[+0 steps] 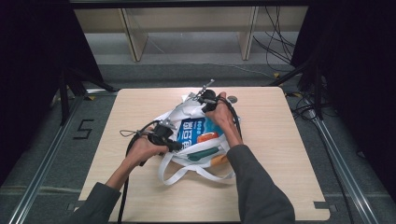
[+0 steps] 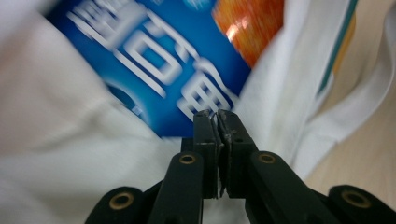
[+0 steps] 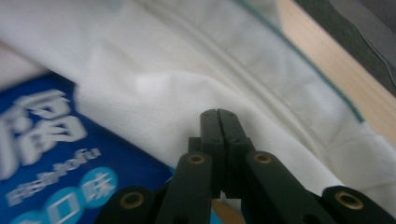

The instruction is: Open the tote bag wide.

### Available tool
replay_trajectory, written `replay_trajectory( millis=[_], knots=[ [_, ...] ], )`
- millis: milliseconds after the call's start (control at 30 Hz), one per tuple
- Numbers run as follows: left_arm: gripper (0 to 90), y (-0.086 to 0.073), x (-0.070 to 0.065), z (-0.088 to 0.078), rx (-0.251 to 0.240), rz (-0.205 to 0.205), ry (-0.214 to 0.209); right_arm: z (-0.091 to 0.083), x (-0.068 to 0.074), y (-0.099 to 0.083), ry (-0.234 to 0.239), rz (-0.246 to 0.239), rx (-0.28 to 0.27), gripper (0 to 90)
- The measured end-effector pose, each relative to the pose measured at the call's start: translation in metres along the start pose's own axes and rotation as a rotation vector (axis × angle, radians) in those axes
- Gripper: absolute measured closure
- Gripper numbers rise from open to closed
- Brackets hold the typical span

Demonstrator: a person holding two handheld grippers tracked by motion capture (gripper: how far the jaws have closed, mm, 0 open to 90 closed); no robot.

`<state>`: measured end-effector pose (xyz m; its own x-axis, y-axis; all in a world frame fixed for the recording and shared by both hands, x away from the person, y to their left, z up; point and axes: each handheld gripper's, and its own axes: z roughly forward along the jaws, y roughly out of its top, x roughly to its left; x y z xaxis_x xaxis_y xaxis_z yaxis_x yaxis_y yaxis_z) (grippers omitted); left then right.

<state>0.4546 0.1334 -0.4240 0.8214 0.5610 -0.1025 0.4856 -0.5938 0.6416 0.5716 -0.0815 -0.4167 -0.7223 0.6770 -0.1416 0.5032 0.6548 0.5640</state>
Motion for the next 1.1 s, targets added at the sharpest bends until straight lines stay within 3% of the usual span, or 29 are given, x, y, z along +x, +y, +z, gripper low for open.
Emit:
replay_trajectory(
  millis=[33,167,267,400,500,567,667,733,800,833,900,1000,1067,1100],
  knots=[
    [85.6,0.005,0.006,-0.005,-0.024,-0.007,0.026,-0.009,-0.002,-0.001,0.013,0.006,-0.023,90.0],
    [83.8,0.020,0.031,-0.018,-0.134,-0.117,0.118,-0.042,-0.009,-0.018,0.007,-0.022,-0.055,90.0],
    [84.0,0.019,0.046,-0.024,-0.195,-0.174,0.152,-0.060,-0.015,-0.043,0.004,0.009,-0.099,90.0],
    [85.3,0.006,0.061,-0.017,-0.170,-0.212,0.210,-0.063,-0.024,-0.075,-0.003,0.045,-0.107,90.0],
    [86.2,-0.005,0.071,-0.011,-0.160,-0.253,0.218,-0.056,-0.029,-0.101,0.007,0.080,-0.096,90.0],
    [86.4,-0.012,0.076,-0.008,-0.169,-0.285,0.199,-0.052,-0.031,-0.114,0.032,0.111,-0.079,90.0],
    [87.3,-0.015,0.080,-0.006,-0.158,-0.286,0.199,-0.043,-0.030,-0.125,0.039,0.115,-0.055,90.0],
    [87.8,-0.018,0.079,0.000,-0.135,-0.283,0.215,-0.032,-0.030,-0.130,0.014,0.073,-0.052,90.0],
    [88.5,-0.019,0.078,0.000,-0.138,-0.271,0.220,-0.026,-0.029,-0.137,0.020,0.104,-0.057,90.0],
    [88.5,-0.019,0.079,-0.001,-0.144,-0.283,0.207,-0.028,-0.028,-0.138,0.031,0.127,-0.047,90.0],
    [87.8,-0.019,0.079,-0.005,-0.162,-0.301,0.193,-0.039,-0.028,-0.135,0.021,0.110,-0.052,90.0],
    [85.6,-0.015,0.072,-0.010,-0.168,-0.270,0.189,-0.061,-0.021,-0.127,0.022,0.115,-0.131,90.0],
    [85.3,-0.013,0.067,-0.011,-0.171,-0.253,0.192,-0.075,-0.012,-0.120,0.050,0.061,-0.187,90.0],
    [85.2,-0.012,0.066,-0.011,-0.161,-0.239,0.189,-0.079,-0.004,-0.118,0.056,0.060,-0.198,90.0]
  ],
)
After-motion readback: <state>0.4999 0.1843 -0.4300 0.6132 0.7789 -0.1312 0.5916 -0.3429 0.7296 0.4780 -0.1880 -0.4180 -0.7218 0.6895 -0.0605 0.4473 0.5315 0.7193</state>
